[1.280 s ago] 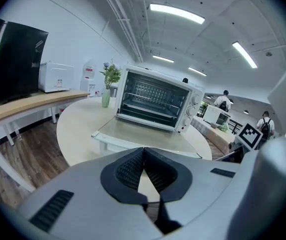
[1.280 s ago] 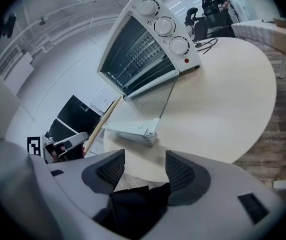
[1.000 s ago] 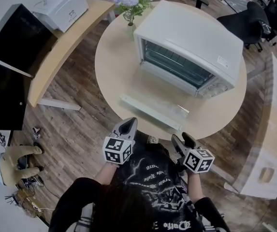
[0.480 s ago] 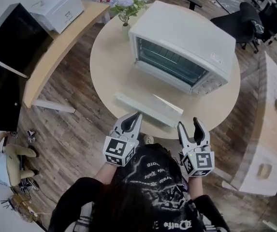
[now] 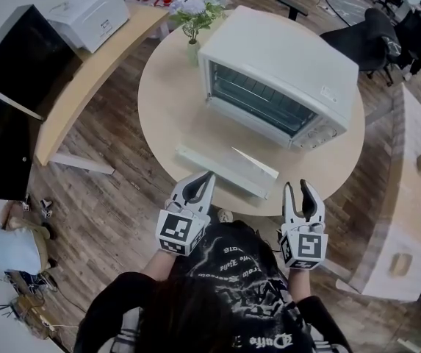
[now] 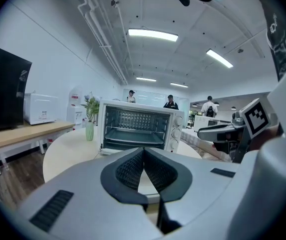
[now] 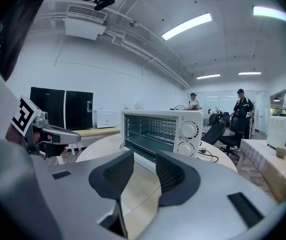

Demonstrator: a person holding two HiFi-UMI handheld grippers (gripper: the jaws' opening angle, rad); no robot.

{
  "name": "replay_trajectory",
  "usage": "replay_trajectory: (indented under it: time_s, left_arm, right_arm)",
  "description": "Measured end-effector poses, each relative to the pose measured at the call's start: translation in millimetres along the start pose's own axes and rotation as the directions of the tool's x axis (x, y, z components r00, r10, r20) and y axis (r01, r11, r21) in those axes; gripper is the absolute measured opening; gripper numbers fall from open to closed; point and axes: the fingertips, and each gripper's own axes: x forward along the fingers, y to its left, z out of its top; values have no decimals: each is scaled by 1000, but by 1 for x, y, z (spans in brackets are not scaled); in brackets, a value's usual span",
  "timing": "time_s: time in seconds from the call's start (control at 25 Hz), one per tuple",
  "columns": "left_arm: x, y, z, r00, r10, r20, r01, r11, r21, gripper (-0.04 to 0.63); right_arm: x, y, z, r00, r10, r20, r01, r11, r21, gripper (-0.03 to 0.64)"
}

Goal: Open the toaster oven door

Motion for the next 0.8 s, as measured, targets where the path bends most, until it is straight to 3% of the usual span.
replay_trajectory:
  time_s: [0.28,0.8]
  left_arm:
    - [4,8,7,1000,17,14,-16,1000,-14,18]
    - [-1,11,-1,999,35,8,-35,999,-12,19]
  right_arm:
    - [4,-9,4,999,-47,7,47,999,8,12]
    - [4,-11,-9,996,-84,-33,84,996,7,8]
